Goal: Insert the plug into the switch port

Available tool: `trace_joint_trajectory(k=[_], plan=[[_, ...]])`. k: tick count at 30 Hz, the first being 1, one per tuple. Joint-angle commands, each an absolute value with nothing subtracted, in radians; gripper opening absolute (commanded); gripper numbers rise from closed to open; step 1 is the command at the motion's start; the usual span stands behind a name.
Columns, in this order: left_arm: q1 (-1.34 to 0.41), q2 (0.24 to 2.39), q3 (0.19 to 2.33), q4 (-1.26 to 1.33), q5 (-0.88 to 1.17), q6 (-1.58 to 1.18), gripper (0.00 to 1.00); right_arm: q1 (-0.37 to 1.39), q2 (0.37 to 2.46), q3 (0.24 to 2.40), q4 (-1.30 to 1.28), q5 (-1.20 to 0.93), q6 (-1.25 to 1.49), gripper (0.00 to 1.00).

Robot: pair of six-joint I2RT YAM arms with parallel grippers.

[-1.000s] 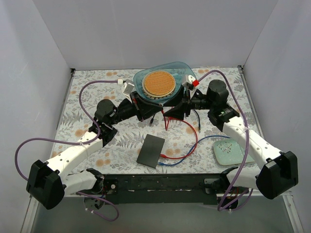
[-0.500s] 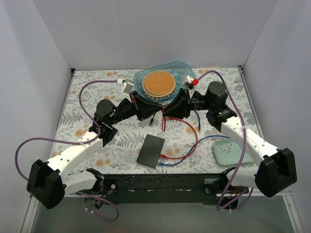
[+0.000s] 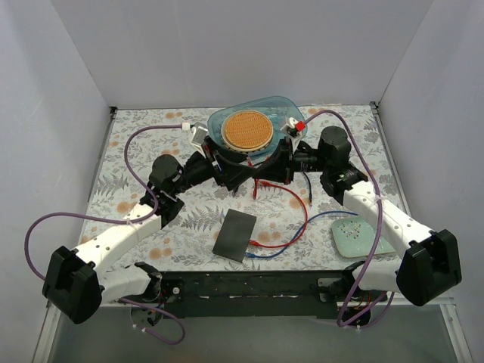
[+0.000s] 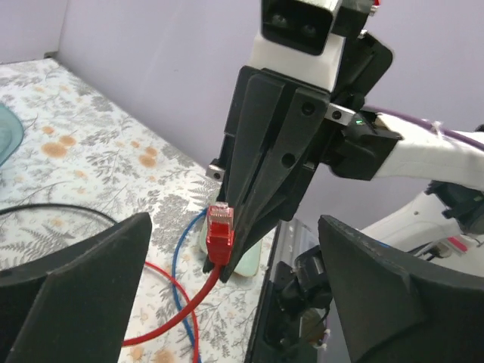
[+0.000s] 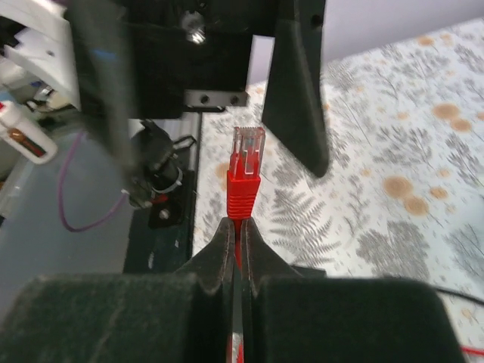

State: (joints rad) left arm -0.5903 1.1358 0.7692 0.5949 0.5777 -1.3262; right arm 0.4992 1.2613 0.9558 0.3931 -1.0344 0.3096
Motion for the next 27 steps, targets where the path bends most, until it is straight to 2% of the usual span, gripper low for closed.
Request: trace_joint_trajectory(k=[1,5,9,16,19,25,27], plan=[[-0.591,1.068,0.788,0.439,0.381,-1.310,0.98,0.500,1.244,1.038,0.129,-0.854,0.108,0.01],[-0.578,0.991,0.778,0.338,0.142,-1.322,0.98,0.502,1.218,1.083,-0.113,-0.680,-0.029,0.01],[-0.565,0.951,0.765,0.264,0.046,-1.331,0.98,0.512,1.198,1.094,-0.221,-0.525,-0.097,0.01],[-0.543,0.985,0.762,0.131,0.044,-1.341,0.98,0.652,1.201,1.077,-0.362,-0.143,-0.144,0.01],[-0.535,1.005,0.743,0.095,0.061,-1.361,0.98,0.730,1.219,1.059,-0.406,-0.054,-0.143,0.01],[-0.528,1.019,0.655,0.058,0.089,-1.414,0.98,0.798,1.206,0.933,-0.431,-0.032,-0.087,0.01],[-0.526,1.025,0.629,0.052,0.109,-1.425,0.95,0.813,1.197,0.887,-0.436,-0.035,-0.068,0.01]])
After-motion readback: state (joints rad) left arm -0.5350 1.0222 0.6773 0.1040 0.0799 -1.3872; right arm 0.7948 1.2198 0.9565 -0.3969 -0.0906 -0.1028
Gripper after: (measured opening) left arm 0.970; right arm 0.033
